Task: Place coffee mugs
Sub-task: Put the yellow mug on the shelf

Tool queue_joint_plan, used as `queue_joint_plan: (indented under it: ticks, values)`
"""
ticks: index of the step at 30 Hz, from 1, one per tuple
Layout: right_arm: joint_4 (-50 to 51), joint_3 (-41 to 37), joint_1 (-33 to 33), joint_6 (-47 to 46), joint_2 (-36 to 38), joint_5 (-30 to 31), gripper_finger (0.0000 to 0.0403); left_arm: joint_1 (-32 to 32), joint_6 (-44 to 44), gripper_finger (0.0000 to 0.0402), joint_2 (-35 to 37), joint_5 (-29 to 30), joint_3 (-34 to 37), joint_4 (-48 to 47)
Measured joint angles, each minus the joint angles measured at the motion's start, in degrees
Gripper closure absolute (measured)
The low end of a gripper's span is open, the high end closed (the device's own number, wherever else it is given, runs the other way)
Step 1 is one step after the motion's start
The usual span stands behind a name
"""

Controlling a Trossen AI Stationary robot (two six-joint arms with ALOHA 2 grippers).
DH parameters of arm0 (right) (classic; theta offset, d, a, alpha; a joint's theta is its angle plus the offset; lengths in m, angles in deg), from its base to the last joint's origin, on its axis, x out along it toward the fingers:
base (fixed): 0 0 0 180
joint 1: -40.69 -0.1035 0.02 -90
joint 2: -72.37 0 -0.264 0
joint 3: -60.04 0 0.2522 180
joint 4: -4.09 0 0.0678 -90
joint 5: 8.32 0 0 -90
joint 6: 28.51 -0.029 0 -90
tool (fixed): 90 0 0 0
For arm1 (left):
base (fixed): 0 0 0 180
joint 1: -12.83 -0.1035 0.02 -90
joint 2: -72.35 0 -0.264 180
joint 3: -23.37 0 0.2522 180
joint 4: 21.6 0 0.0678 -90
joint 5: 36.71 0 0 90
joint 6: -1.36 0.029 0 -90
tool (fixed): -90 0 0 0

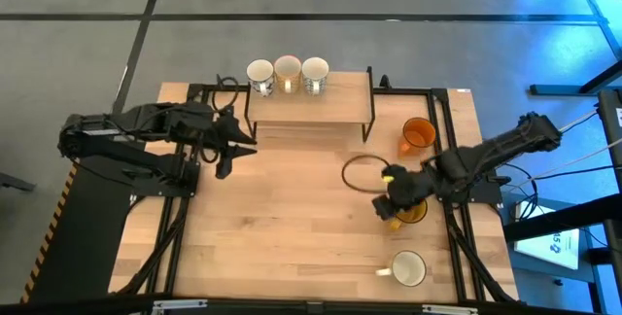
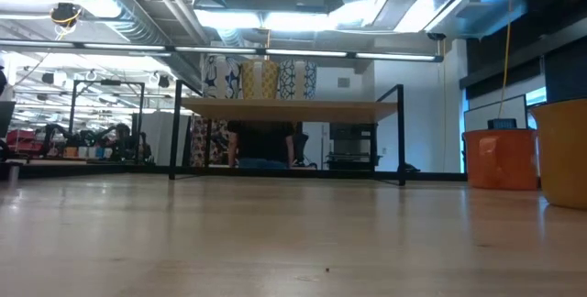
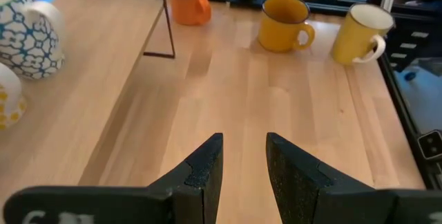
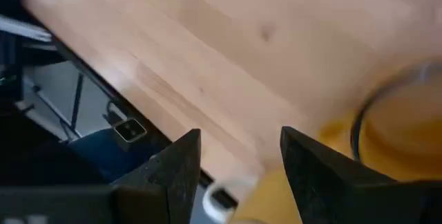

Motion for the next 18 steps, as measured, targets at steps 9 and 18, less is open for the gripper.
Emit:
queue_joint_plan:
  ticks: [9, 18]
  values:
    - [13.89, -0.11, -3.64, -8.56, -6.52, 0.35, 0.0214, 0.01, -0.39, 0.0297, 0.55, -0.13, 0.04, -1.73]
    - [12.85, -0.86, -3.19, -5.68, -13.24, 5.23, 0.0214, 0.03, -0.42, 0.0297, 0.59, -0.18, 0.04, -2.38]
